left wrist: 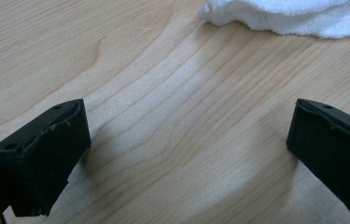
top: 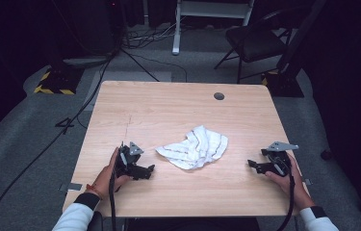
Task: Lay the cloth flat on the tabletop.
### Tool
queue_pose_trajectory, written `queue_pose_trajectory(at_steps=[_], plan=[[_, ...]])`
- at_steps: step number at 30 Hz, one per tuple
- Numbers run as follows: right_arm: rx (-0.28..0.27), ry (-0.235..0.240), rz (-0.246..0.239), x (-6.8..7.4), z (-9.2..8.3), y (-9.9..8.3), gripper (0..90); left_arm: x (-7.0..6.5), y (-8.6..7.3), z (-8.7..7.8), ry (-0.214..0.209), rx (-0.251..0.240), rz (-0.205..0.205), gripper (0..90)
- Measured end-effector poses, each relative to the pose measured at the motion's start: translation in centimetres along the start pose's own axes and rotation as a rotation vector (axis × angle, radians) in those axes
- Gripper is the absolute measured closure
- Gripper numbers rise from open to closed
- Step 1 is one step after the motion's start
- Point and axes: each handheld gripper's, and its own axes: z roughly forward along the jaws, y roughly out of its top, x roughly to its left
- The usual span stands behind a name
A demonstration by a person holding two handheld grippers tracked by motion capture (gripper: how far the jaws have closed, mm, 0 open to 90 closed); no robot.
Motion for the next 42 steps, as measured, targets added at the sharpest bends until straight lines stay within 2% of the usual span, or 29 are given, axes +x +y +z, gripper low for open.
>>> queue_pose_trajectory(at_steps=[4, 8, 11, 14, 15, 17, 19, 20, 21, 22, 23, 25, 26, 27, 28, 29, 31, 32, 34, 35, 38, 40, 41, 42], plan=[[-0.013, 0.001, 0.000, 0.0, 0.0, -0.2, 17.8, -0.1, 0.2, 0.2, -0.001, -0.002, 0.004, 0.0], [-0.007, 0.004, -0.010, -0.1, 0.0, -0.1, 17.6, -0.2, 0.5, 0.5, -0.027, 0.001, 0.026, 0.0], [0.005, 0.007, -0.010, -0.1, 0.0, 0.1, 17.6, 0.0, 0.8, 0.7, -0.046, -0.001, 0.065, 0.2], [0.008, 0.013, -0.017, 0.0, -0.1, 0.1, 21.7, 0.0, 1.0, 0.8, -0.067, 0.003, 0.086, 0.2], [0.003, 0.027, -0.028, 0.1, -0.1, 0.2, 27.2, -0.1, 1.0, 0.9, -0.069, 0.002, 0.085, 0.2], [-0.002, 0.026, -0.036, 0.2, -0.1, 0.3, 27.8, -0.2, 1.2, 1.0, -0.077, 0.006, 0.098, 0.2], [-0.018, 0.044, -0.053, 0.6, -0.1, 0.8, 28.2, -0.2, 1.5, 0.8, -0.128, 0.019, 0.165, 4.3], [-0.025, 0.053, -0.058, 0.9, 0.0, 1.2, 29.0, -0.3, 1.5, 0.8, -0.151, 0.010, 0.191, 7.1], [-0.043, 0.075, -0.083, 1.6, 0.0, 2.0, 30.9, -0.5, 1.7, 1.0, -0.161, 0.005, 0.214, 9.2], [-0.043, 0.075, -0.083, 1.6, 0.0, 2.0, 30.9, -0.5, 1.7, 1.0, -0.161, 0.005, 0.214, 9.3], [-0.057, 0.098, -0.118, 2.5, 0.1, 2.8, 34.8, -0.6, 2.1, 1.3, -0.163, 0.008, 0.211, 10.0], [-0.056, 0.112, -0.132, 2.9, 0.3, 3.0, 35.8, -0.6, 2.3, 1.4, -0.167, 0.000, 0.202, 12.8], [-0.051, 0.126, -0.149, 3.5, 0.5, 3.3, 36.3, -0.7, 2.4, 1.5, -0.167, -0.011, 0.206, 17.4], [-0.044, 0.146, -0.185, 4.6, 1.1, 4.0, 44.0, -0.8, 2.8, 1.7, -0.162, -0.004, 0.213, 16.4], [-0.044, 0.146, -0.185, 4.6, 1.1, 4.0, 44.0, -0.8, 2.8, 1.7, -0.162, -0.004, 0.213, 17.1], [-0.041, 0.164, -0.215, 5.6, 1.6, 4.5, 45.0, -1.0, 3.4, 1.8, -0.181, -0.018, 0.197, 19.5], [-0.046, 0.172, -0.225, 5.9, 1.8, 4.8, 45.0, -1.1, 3.7, 1.7, -0.184, -0.031, 0.198, 20.8], [-0.056, 0.199, -0.249, 7.1, 2.3, 5.5, 44.8, -1.2, 4.0, 1.6, -0.184, -0.040, 0.198, 21.2], [-0.064, 0.205, -0.260, 7.5, 2.4, 5.7, 44.8, -1.3, 4.5, 1.6, -0.175, -0.055, 0.199, 22.4], [-0.063, 0.240, -0.279, 8.6, 3.1, 6.4, 43.6, -1.5, 5.0, 1.7, -0.175, -0.068, 0.200, 24.3], [-0.063, 0.267, -0.309, 10.0, 3.9, 7.0, 42.6, -1.8, 5.7, 1.9, -0.167, -0.089, 0.216, 26.7], [-0.063, 0.281, -0.316, 10.4, 4.1, 7.2, 42.4, -1.8, 6.0, 2.0, -0.179, -0.086, 0.219, 34.1], [-0.063, 0.291, -0.321, 10.8, 4.4, 7.3, 42.1, -1.9, 6.2, 2.1, -0.194, -0.089, 0.217, 34.1], [-0.058, 0.311, -0.341, 11.7, 5.0, 7.6, 42.2, -2.1, 6.6, 2.3, -0.203, -0.089, 0.244, 45.4]])
